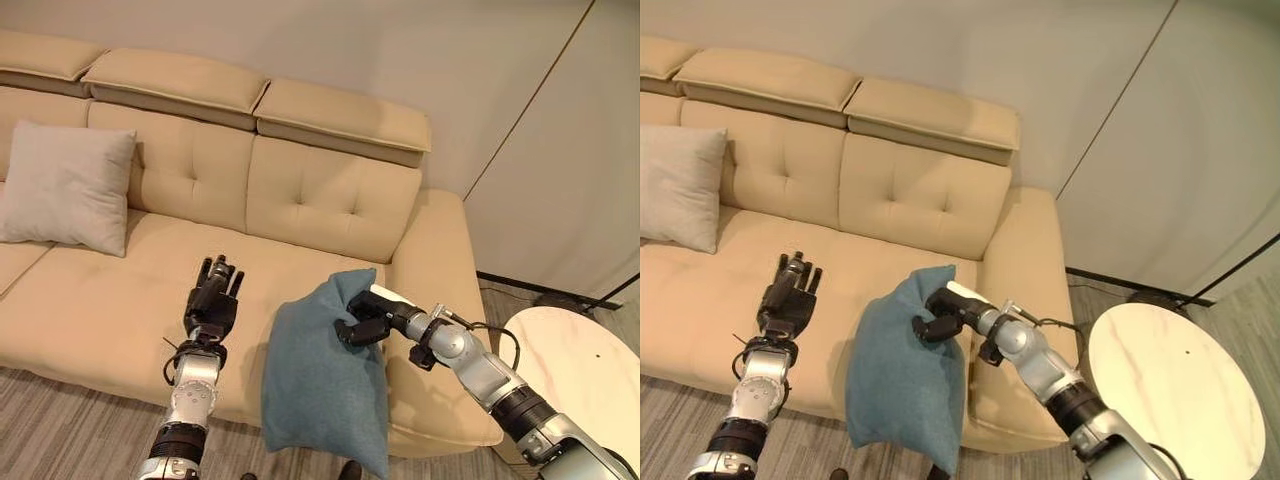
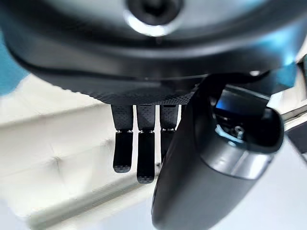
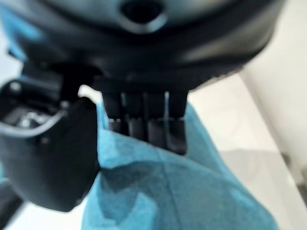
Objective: Pick up all the scattered cushions and arrange them neatly on the sofa.
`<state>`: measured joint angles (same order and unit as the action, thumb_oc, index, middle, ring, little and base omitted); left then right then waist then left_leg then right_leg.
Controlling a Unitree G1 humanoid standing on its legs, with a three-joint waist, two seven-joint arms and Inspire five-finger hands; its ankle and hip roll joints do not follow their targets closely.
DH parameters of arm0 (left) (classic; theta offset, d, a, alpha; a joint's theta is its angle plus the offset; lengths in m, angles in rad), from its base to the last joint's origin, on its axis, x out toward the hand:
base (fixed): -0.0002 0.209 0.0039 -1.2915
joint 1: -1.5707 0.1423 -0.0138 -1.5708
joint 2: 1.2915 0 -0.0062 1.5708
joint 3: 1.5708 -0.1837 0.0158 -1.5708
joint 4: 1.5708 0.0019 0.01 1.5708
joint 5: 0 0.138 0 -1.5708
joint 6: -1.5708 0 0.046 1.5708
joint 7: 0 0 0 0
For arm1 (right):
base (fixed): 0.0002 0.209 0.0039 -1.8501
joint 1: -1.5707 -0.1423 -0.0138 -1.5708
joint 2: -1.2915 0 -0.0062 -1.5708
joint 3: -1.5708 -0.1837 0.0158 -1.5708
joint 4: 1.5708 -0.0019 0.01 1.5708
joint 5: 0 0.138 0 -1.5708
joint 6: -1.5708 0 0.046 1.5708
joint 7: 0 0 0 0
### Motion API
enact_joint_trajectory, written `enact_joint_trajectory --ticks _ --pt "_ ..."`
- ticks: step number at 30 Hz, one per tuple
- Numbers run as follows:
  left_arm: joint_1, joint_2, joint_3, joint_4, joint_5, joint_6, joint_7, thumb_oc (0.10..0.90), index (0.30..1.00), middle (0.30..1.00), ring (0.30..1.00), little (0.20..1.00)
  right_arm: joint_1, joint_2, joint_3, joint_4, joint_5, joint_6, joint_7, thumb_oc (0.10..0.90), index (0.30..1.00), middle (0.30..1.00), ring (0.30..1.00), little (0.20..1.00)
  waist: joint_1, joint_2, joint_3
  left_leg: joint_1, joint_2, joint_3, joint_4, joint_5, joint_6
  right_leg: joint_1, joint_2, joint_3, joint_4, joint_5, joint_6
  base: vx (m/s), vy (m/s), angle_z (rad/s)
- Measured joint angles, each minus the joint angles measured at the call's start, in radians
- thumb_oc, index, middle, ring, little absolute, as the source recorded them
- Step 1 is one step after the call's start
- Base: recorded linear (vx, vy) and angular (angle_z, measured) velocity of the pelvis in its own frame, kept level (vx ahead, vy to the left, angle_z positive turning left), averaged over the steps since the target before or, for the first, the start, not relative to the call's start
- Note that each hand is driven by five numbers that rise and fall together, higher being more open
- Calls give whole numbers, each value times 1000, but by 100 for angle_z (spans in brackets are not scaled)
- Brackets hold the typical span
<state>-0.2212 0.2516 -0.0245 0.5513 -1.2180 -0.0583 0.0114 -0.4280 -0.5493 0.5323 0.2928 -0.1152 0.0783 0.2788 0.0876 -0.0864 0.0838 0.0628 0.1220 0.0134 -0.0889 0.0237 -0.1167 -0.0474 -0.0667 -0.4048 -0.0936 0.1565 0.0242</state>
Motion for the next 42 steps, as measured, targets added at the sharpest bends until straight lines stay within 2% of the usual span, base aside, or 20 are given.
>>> enact_joint_trajectory --ticks 2,4,5,6,8,10,14,15,19,23,26,28,30,31,35,39,42 --pt "-23 18 -62 187 139 74 19 800 900 900 900 900 -26 -1 10 0 3 0 1 400 300 300 300 300 -12 3 3 -3 -5 3 0 -1 3 -7 -1 3 0 3 1 -48 59 -4" --pt "-67 12 -74 396 268 122 35 800 900 900 900 900 -64 -1 40 0 8 1 2 400 300 300 300 300 -32 0 2 -11 -6 11 0 -2 4 -21 0 13 0 7 -1 -20 24 -18" --pt "-108 6 -66 575 356 150 45 800 900 900 900 900 -100 0 70 -1 10 0 6 400 300 300 300 300 -44 -8 3 -16 -6 33 0 -2 5 -38 2 31 0 12 -3 15 4 -43" --pt "-126 -2 -31 684 414 168 61 800 900 900 900 900 -123 0 97 -4 11 0 17 400 300 300 300 300 -54 -17 4 -17 -5 50 0 -3 7 -50 4 49 0 17 -8 14 -2 -51" --pt "-160 -11 -5 813 527 186 99 800 900 900 900 900 -131 -9 143 -4 11 0 23 400 300 300 300 300 -62 -24 1 -14 -2 76 0 -6 10 -57 12 69 0 18 -10 7 -18 -38" --pt "-212 -13 -4 902 670 196 197 800 900 900 900 900 -158 -18 207 -5 20 0 21 400 300 300 300 300 -68 -36 -2 -14 1 107 0 -9 9 -72 20 97 1 25 -14 19 -23 -37" --pt "-240 -11 -10 890 840 240 337 800 900 900 900 900 -160 -24 229 -34 43 -4 20 400 300 300 300 300 -102 -49 -7 -15 6 118 0 -11 5 -73 25 106 0 25 -14 27 -10 -13" --pt "-245 -11 -9 892 862 248 353 800 900 900 900 900 -159 -26 229 -34 47 -5 19 400 300 300 300 300 -104 -51 -8 -14 7 121 0 -13 4 -74 25 106 0 19 -5 71 -3 -3" --pt "-248 -12 -10 887 905 276 382 800 900 900 900 900 -156 -32 230 -35 65 -5 21 400 300 300 300 300 -105 -56 -11 -7 9 124 0 -13 4 -75 26 107 0 23 -11 64 -8 -2" --pt "-248 -33 -6 889 887 278 398 800 900 900 900 900 -155 -32 230 -36 86 -7 21 400 300 300 300 300 -106 -56 -12 -9 11 125 0 -13 3 -77 27 107 0 23 -12 55 -25 0" --pt "-248 -56 0 879 817 258 423 800 900 900 900 900 -152 -32 231 -38 95 -9 20 400 300 300 300 300 -111 -62 -22 -18 11 127 0 -13 3 -87 28 108 0 24 -12 9 -11 0" --pt "-247 -74 28 874 723 235 414 800 900 900 900 900 -152 -32 233 -41 99 -10 20 400 300 300 300 300 -117 -66 -25 -20 11 128 0 -13 3 -90 28 110 0 24 -12 0 0 0" --pt "-234 -96 62 827 551 225 391 800 900 900 900 900 -152 -31 232 -41 103 -10 18 400 300 300 300 300 -125 -71 -29 -31 9 129 0 -13 3 -100 28 111 0 25 -14 9 -51 -2" --pt "-205 -115 70 755 446 208 386 800 900 900 900 900 -150 -31 229 -41 108 -10 14 400 300 300 300 300 -128 -74 -32 -41 8 129 0 -12 3 -110 28 111 0 28 -15 -2 -41 -1" --pt "-134 -148 69 661 250 122 367 800 900 900 900 900 -125 -31 197 -41 122 -10 -20 400 300 300 300 300 -130 -78 -34 -49 10 130 0 -11 2 -119 31 111 1 29 -17 -7 -25 0" --pt "-124 -148 81 666 157 76 353 800 900 900 900 900 -90 -27 173 -41 123 -10 -24 400 300 300 300 300 -131 -87 -33 -49 10 131 0 -12 2 -119 32 113 1 29 -17 16 -51 -1" --pt "-125 -144 81 685 158 47 346 800 900 900 900 900 -76 -26 171 -41 124 -10 -24 400 300 300 300 300 -137 -113 -34 -47 10 135 0 -11 2 -120 32 118 1 32 -13 7 -31 -4"
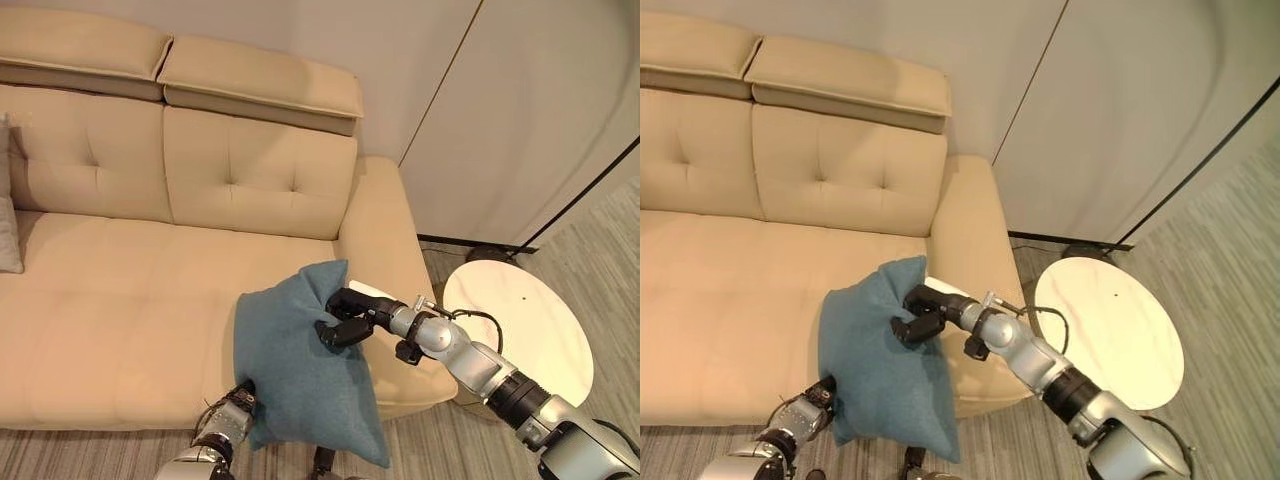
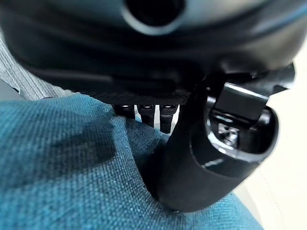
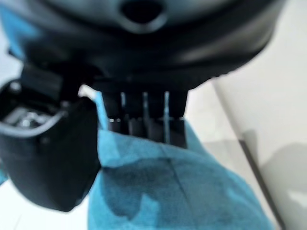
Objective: Pick up all the scattered cushions and arrange them neatly on the sofa.
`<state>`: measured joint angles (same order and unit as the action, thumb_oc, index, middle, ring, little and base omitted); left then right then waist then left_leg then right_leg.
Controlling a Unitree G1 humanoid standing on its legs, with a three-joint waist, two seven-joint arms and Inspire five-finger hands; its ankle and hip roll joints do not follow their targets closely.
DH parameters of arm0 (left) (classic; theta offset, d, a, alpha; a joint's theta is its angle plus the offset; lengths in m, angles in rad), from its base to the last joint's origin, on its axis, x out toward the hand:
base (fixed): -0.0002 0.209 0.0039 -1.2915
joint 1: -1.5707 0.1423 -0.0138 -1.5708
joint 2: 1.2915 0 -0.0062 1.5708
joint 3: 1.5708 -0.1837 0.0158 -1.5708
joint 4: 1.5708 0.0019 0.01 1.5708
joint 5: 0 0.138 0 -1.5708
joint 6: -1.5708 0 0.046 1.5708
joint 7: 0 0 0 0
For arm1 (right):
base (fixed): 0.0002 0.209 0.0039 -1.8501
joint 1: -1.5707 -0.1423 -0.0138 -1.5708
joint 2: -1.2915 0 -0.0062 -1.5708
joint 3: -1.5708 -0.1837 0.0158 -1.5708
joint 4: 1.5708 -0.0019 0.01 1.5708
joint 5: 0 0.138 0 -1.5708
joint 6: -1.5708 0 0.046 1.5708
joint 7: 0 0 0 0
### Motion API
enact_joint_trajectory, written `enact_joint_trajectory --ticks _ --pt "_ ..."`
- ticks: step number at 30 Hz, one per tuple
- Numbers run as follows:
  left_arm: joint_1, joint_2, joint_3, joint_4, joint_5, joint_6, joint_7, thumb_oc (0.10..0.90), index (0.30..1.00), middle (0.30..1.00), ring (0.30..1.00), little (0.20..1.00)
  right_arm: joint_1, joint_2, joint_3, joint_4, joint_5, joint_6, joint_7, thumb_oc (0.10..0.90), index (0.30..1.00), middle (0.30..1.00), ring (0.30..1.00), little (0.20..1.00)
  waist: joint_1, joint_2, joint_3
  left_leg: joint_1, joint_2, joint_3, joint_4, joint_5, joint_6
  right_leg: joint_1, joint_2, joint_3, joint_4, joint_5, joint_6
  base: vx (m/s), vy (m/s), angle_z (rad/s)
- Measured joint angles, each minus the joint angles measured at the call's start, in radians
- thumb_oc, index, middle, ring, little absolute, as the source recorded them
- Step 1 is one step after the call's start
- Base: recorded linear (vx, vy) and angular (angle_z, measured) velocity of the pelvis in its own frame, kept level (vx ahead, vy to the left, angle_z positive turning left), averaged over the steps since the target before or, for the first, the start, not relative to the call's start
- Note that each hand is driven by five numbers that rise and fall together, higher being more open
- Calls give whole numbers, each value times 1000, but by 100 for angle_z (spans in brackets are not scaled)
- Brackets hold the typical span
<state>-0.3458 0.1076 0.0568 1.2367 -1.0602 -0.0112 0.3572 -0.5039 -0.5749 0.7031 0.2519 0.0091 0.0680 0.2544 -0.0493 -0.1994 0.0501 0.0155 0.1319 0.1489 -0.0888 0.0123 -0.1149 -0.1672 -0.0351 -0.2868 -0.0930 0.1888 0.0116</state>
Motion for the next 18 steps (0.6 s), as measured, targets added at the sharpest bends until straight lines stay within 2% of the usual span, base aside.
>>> enact_joint_trajectory --ticks 5,8,9,12,13,14,16,18 --pt "0 41 0 44 2 -7 -52 800 900 900 900 900 21 17 0 0 15 0 2 400 300 300 300 300 -21 -47 -2 -1 -7 12 0 0 0 -8 -3 16 0 6 8 -5 -23 -7" --pt "-1 60 -1 54 1 5 -99 800 900 900 900 900 30 19 -1 0 31 -1 2 400 300 300 300 300 -21 -61 -5 -9 -10 19 0 0 1 -20 -6 20 0 10 13 -12 -55 -6" --pt "9 68 1 39 1 21 -131 579 568 568 568 568 45 21 -13 -6 38 -1 3 400 300 300 300 300 -19 -66 -4 -12 -9 16 0 0 0 -21 -5 19 0 10 13 -17 -52 5" --pt "34 121 22 47 3 74 -270 568 552 552 552 552 102 49 -82 -39 37 -1 11 400 300 300 300 300 -22 -86 -3 -27 -9 13 0 2 -1 -36 -4 20 0 12 12 -12 -44 3" --pt "38 139 22 51 4 91 -298 496 444 444 444 444 116 50 -95 -50 37 -1 19 400 300 300 300 300 -22 -93 -3 -32 -9 15 0 3 -1 -42 -4 22 0 14 13 -31 -41 -7" --pt "46 172 22 54 6 118 -333 400 300 300 300 300 134 54 -107 -66 37 -1 31 400 300 300 300 300 -24 -112 -3 -36 -10 20 0 4 0 -50 -5 27 0 17 12 -45 -47 -11" --pt "51 193 21 59 21 137 -372 400 300 300 300 300 149 83 -133 -67 35 0 46 400 300 300 300 300 -37 -132 -3 -39 -11 26 0 4 0 -57 -4 41 0 24 16 -44 -21 -12" --pt "50 199 11 62 51 154 -422 400 300 300 300 300 154 125 -154 -75 35 -1 48 400 300 300 300 300 -77 -163 -4 -46 -17 38 0 7 4 -69 -12 48 0 32 23 -42 -6 -14"
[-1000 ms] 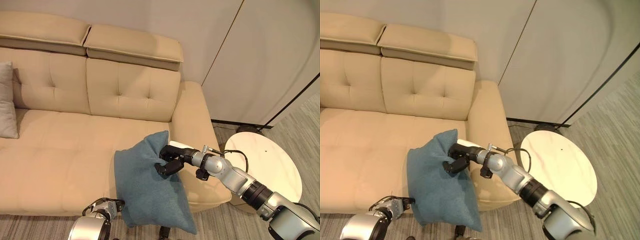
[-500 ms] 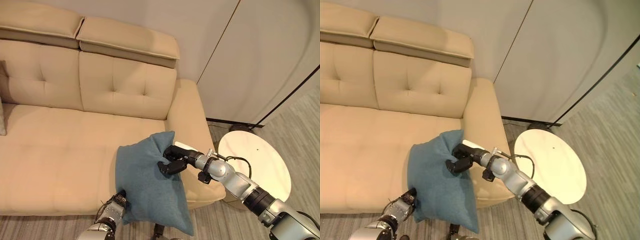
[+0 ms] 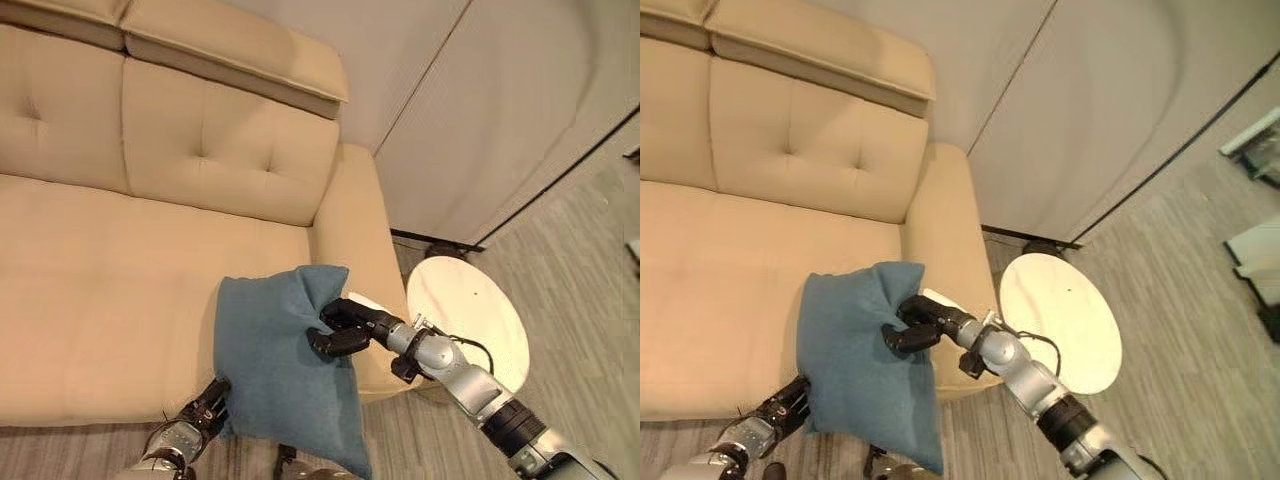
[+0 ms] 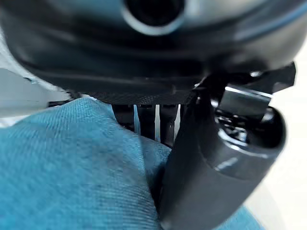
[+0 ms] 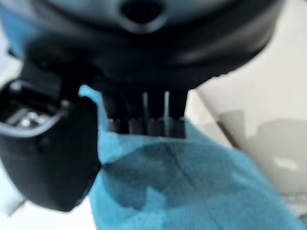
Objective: Pick up all the scattered cushions and arrange them neatly on the sofa.
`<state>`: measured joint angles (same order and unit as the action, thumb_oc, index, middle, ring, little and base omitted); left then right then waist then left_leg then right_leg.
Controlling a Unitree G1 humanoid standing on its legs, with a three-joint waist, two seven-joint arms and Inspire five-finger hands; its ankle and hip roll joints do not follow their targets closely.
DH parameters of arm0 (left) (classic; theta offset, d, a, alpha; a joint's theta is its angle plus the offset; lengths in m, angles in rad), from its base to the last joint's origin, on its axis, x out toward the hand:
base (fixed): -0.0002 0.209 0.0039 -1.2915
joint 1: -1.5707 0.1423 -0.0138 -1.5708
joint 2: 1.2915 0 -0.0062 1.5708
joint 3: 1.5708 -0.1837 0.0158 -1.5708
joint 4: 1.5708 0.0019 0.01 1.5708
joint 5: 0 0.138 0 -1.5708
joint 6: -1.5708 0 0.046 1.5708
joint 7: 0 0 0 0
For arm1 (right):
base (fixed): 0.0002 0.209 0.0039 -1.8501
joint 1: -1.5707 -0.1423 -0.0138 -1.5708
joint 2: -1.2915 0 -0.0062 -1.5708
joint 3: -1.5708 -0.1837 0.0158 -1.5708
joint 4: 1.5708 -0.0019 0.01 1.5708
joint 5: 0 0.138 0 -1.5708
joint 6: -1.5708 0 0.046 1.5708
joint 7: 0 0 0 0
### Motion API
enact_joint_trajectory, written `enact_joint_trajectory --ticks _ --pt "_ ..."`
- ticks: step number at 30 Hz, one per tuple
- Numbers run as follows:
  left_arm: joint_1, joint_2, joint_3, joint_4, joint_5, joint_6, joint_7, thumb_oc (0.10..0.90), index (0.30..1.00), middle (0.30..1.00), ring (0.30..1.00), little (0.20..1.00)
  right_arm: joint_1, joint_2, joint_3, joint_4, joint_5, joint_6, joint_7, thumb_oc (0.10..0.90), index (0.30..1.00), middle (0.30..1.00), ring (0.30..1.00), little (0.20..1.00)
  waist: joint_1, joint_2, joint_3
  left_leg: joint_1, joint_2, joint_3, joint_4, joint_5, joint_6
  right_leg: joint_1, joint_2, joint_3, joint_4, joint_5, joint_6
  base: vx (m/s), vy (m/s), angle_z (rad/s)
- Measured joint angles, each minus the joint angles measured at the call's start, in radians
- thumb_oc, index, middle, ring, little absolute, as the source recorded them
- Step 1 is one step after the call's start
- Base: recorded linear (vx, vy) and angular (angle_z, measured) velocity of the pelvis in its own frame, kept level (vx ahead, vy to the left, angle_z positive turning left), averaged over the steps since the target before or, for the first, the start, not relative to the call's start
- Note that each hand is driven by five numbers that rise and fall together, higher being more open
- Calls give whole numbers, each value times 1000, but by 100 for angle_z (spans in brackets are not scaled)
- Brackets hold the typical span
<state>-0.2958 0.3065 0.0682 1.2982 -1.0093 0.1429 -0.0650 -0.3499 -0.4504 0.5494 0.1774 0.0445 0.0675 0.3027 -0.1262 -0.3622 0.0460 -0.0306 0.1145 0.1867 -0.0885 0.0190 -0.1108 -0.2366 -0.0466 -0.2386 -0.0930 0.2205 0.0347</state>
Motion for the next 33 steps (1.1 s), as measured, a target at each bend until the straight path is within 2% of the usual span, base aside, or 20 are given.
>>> enact_joint_trajectory --ticks 4,8,12,15,16,19,21,22,26,27,28,29,30,31,32,33 --pt "-53 -21 -95 70 53 38 -18 400 300 300 300 300 -3 -1 -17 -41 -1 3 0 400 300 300 300 300 -46 -18 -14 -12 -8 23 0 2 4 -25 -2 22 0 11 9 -44 1 -15" --pt "-79 -89 -108 76 70 58 -13 400 300 300 300 300 -4 -15 -27 -92 -1 3 -1 400 300 300 300 300 -67 -2 -2 -8 -5 29 0 2 4 -28 0 30 0 13 9 -24 27 -13" --pt "-79 -150 -105 48 51 54 -7 400 300 300 300 300 0 -21 -68 -110 -1 2 -8 400 300 300 300 300 -61 45 8 -8 -3 28 0 2 4 -27 2 29 0 13 9 -14 16 -1" --pt "-76 -157 -110 14 27 49 -4 400 300 300 300 300 3 -21 -95 -110 -2 0 -21 400 300 300 300 300 -54 69 12 -7 -3 27 0 4 1 -24 1 26 0 13 8 4 11 3" --pt "-74 -157 -118 -11 14 28 -3 400 300 300 300 300 4 -21 -114 -110 -2 -2 -27 400 300 300 300 300 -51 82 14 -7 -3 24 -1 6 1 -22 0 23 0 13 8 26 4 7" --pt "-73 -157 -126 -51 -18 3 14 400 300 300 300 300 3 -24 -140 -112 -5 -7 -27 400 300 300 300 300 -48 98 17 -2 1 21 -1 10 0 -15 -1 18 0 12 7 64 1 7" --pt "-70 -157 -126 -79 -52 -18 24 400 300 300 300 300 1 -28 -158 -115 -15 -10 -27 400 300 300 300 300 -43 116 27 18 6 11 -1 10 0 12 0 5 0 7 1 120 0 18" --pt "-53 -156 -128 -131 -52 -24 43 400 300 300 300 300 1 -38 -169 -120 -23 -10 -25 400 300 300 300 300 -40 128 36 34 9 -3 -1 10 0 36 -2 -6 0 -3 -13 106 -5 25" --pt "16 -137 -106 -310 -71 -67 82 400 300 300 300 300 -14 -51 -217 -123 -34 -16 -25 400 300 300 300 300 7 185 54 75 16 -22 -2 8 0 88 0 -30 0 -19 -29 123 9 17" --pt "52 -129 -116 -388 -69 -72 105 400 300 300 300 300 -23 -52 -220 -124 -47 -16 -25 400 300 300 300 300 5 202 65 86 20 -32 -3 8 0 109 3 -35 0 -21 -28 70 24 22" --pt "66 -119 -107 -413 -69 -93 113 400 300 300 300 300 -22 -53 -228 -123 -51 -16 -25 400 300 300 300 300 19 223 63 98 24 -35 -6 4 0 121 4 -38 0 -28 -27 68 -3 17" --pt "68 -122 -97 -423 -69 -99 124 400 300 300 300 300 -21 -55 -231 -125 -58 -16 -25 400 300 300 300 300 28 232 63 103 24 -35 -5 -1 6 126 4 -43 0 -38 -27 3 -42 12" --pt "68 -105 -82 -432 -67 -124 135 400 300 300 300 300 -23 -57 -229 -124 -63 -16 -24 400 300 300 300 300 55 253 64 105 27 -40 -1 3 1 135 5 -52 0 -36 -35 14 -41 15" --pt "67 -91 -78 -450 -59 -115 146 400 300 300 300 300 -27 -59 -229 -123 -68 -16 -24 400 300 300 300 300 69 266 75 94 30 -53 22 4 -5 147 10 -64 5 -52 -36 -18 -3 59" --pt "56 -66 -106 -468 -24 -110 152 400 300 300 300 300 -31 -71 -226 -108 -80 -13 -25 400 300 300 300 300 64 257 89 50 22 -79 132 -21 -9 173 -15 -97 1 -51 -46 -21 61 79" --pt "55 -42 -93 -477 1 -99 155 400 300 300 300 300 -37 -88 -219 -106 -90 -11 -26 400 300 300 300 300 91 273 97 33 26 -86 175 -25 -14 192 -17 -121 2 -68 -40 2 137 87"
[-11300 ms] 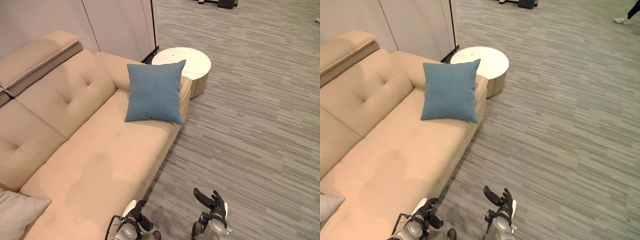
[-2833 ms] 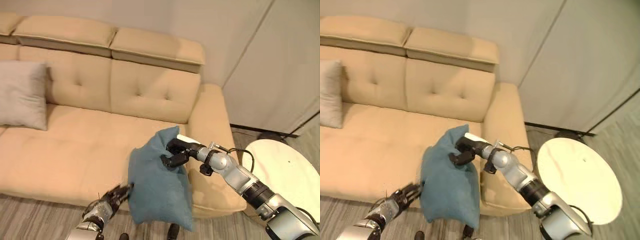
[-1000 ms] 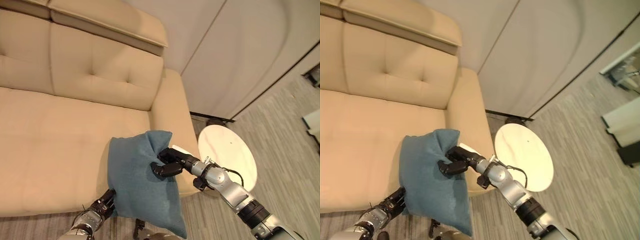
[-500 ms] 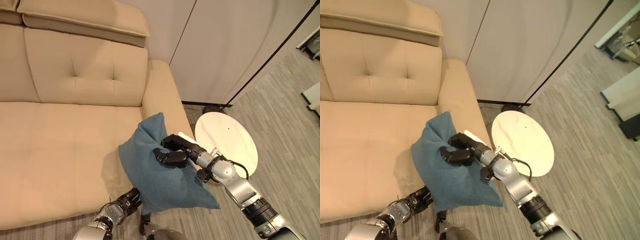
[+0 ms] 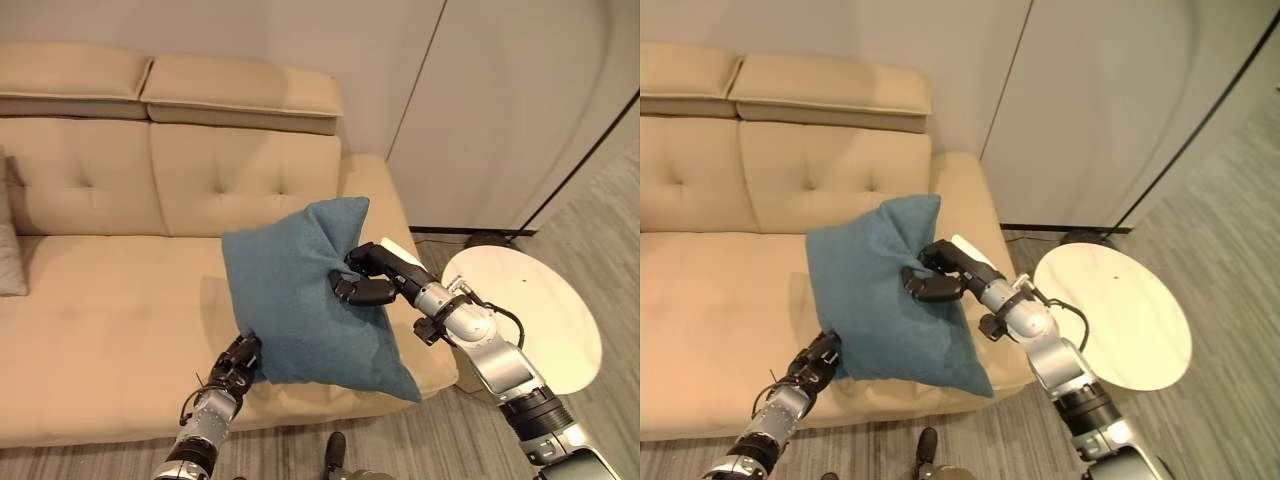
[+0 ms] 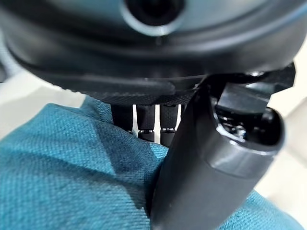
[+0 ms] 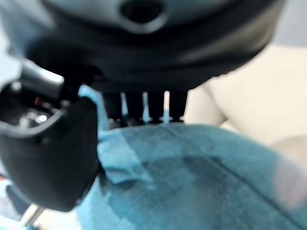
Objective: Pick up all the scattered cushions and arrange them neatly on the sofa.
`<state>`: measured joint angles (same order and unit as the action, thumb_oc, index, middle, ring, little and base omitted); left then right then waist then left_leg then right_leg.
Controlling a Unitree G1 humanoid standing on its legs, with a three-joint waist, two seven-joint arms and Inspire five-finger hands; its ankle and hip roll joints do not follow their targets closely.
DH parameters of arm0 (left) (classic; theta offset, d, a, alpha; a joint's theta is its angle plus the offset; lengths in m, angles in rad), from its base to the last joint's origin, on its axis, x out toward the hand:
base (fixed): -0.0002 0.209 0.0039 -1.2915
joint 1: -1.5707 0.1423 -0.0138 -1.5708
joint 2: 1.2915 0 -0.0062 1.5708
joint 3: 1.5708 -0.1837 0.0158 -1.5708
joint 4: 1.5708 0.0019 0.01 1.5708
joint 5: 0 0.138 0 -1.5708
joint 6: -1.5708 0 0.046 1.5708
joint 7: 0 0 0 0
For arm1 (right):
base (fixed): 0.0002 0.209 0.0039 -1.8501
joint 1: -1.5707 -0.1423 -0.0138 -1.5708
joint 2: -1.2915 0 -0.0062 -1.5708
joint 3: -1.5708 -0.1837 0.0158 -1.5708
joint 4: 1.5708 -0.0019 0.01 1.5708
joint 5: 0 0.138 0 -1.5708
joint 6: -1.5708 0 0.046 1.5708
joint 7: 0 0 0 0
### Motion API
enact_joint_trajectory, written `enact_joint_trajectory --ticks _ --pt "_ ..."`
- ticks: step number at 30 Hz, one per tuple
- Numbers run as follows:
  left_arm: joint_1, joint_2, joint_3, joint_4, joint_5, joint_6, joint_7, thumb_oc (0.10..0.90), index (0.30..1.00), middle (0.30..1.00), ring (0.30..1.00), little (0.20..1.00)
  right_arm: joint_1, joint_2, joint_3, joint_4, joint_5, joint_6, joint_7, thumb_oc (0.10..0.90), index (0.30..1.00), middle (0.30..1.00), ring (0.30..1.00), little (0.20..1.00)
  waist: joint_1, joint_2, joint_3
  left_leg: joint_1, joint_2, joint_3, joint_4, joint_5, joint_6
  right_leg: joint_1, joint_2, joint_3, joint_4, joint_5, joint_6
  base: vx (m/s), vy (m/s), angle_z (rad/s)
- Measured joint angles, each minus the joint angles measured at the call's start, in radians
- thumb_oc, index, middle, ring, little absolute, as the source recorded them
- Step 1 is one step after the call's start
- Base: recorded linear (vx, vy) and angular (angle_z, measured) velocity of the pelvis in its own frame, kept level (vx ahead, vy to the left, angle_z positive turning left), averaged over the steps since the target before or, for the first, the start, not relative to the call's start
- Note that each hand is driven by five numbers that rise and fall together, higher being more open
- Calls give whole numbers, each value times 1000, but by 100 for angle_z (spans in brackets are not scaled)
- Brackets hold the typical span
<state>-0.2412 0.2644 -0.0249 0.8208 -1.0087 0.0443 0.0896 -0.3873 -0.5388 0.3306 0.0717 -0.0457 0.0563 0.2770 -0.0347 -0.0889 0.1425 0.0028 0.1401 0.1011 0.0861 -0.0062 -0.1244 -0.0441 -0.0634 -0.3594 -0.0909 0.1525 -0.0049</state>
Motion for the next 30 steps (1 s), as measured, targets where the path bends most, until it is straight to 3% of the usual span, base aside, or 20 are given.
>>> enact_joint_trajectory --ticks 2,5,7,8,10,11,12,13,14,15,16,17,18,19,21,23,26,27,29,30 --pt "-1 44 -7 -11 52 4 6 400 300 300 300 300 -50 -22 37 43 -38 0 1 400 300 300 300 300 29 4 15 -56 12 9 142 -27 -11 33 -13 -15 -2 -7 -27 91 217 52" --pt "-11 133 2 -18 120 5 9 400 300 300 300 300 -96 -25 92 55 -86 -13 -4 400 300 300 300 300 68 22 25 -71 94 53 13 -33 -23 34 -10 -25 1 -37 -19 162 281 31" --pt "-56 161 -14 -12 169 5 13 400 300 300 300 300 -125 -24 128 112 -120 -25 -32 400 300 300 300 300 73 16 40 -98 185 55 -109 24 -63 34 -8 -23 5 -43 -16 181 399 49" --pt "-61 161 -14 -14 176 4 13 400 300 300 300 300 -124 -25 128 121 -129 -24 -38 400 300 300 300 300 80 13 44 -95 197 53 -130 40 -60 33 -12 -18 9 -43 -15 129 517 36" --pt "-67 160 -24 -13 204 4 13 400 300 300 300 300 -125 -17 125 149 -134 -25 -52 400 300 300 300 300 90 21 54 -108 230 86 -115 46 -58 35 -29 -14 23 -44 27 241 664 8" --pt "-69 154 -44 -13 232 4 14 400 300 300 300 300 -121 -21 117 160 -139 -23 -57 400 300 300 300 300 81 40 59 -81 214 82 -136 58 -43 45 -46 -15 36 -44 55 170 386 -2" --pt "-68 149 -55 -12 254 5 14 400 300 300 300 300 -120 -26 116 162 -143 -23 -62 400 300 300 300 300 79 63 62 -53 209 82 -140 59 -3 43 -62 -30 63 -52 65 87 215 -10" --pt "-69 141 -63 -12 272 5 14 400 300 300 300 300 -120 -30 113 165 -144 -24 -65 400 300 300 300 300 79 86 64 -23 210 92 -165 123 -2 37 -84 -60 109 -70 61 280 564 -24" --pt "-75 164 -64 -20 303 5 15 400 300 300 300 300 -105 -5 116 169 -151 -19 -79 400 300 300 300 300 78 14 58 -17 119 140 -138 147 -2 -7 -194 -61 208 -97 72 345 749 -27" --pt "-77 177 -77 -15 317 6 19 400 300 300 300 300 -106 10 118 170 -163 -19 -79 400 300 300 300 300 79 -7 60 -11 79 145 -122 120 20 -12 -237 -61 244 -65 91 313 659 -32" --pt "-77 180 -104 -13 356 16 34 400 300 300 300 300 -112 34 135 170 -195 -17 -83 400 300 300 300 300 70 -6 64 33 19 168 -134 99 47 -53 -323 -61 366 -41 67 217 422 -17" --pt "-80 179 -128 -13 392 22 37 400 300 300 300 300 -113 33 144 174 -218 -17 -89 400 300 300 300 300 52 17 75 83 -1 193 -157 115 47 -58 -380 -76 447 -14 36 226 282 -7" --pt "-84 177 -128 -15 407 22 37 400 300 300 300 300 -112 37 148 187 -223 -17 -92 400 300 300 300 300 45 28 75 112 -16 192 -167 105 58 -60 -395 -77 488 -27 45 254 194 1" --pt "-100 185 -129 -14 430 21 43 400 300 300 300 300 -119 31 161 195 -243 -17 -101 400 300 300 300 300 46 32 72 136 -29 188 -169 72 98 -74 -385 -66 539 -11 67 230 77 6" --pt "-163 221 -132 -9 473 22 55 400 300 300 300 300 -143 30 164 210 -269 -24 -119 400 300 300 300 300 41 37 75 143 -36 184 -174 61 111 -97 -348 -72 553 -79 100 210 -34 11" --pt "-245 250 -163 17 526 22 67 400 300 300 300 300 -207 33 181 293 -286 -32 -137 400 300 300 300 300 35 49 82 143 -34 182 -173 60 114 -104 -302 -82 397 -103 118 100 -91 8" --pt "-372 257 -197 31 588 15 76 400 300 300 300 300 -270 27 189 406 -353 -16 -190 400 300 300 300 300 29 43 79 137 -46 143 -173 60 113 -31 -254 -76 179 41 107 95 -95 39" --pt "-390 257 -198 21 597 6 77 400 300 300 300 300 -281 17 197 415 -384 -16 -206 400 300 300 300 300 27 33 73 140 -56 136 -173 58 111 4 -244 -72 124 116 82 157 -175 29" --pt "-397 256 -204 -39 663 6 86 400 300 300 300 300 -336 -48 255 424 -458 -31 -208 400 300 300 300 300 29 35 73 137 -64 133 -171 53 96 51 -223 -64 33 110 79 114 -159 5" --pt "-423 252 -206 -74 708 5 100 400 300 300 300 300 -375 -48 238 458 -460 -14 -220 400 300 300 300 300 39 29 76 70 -50 135 -62 18 55 54 -215 -67 -1 114 73 118 -169 0"
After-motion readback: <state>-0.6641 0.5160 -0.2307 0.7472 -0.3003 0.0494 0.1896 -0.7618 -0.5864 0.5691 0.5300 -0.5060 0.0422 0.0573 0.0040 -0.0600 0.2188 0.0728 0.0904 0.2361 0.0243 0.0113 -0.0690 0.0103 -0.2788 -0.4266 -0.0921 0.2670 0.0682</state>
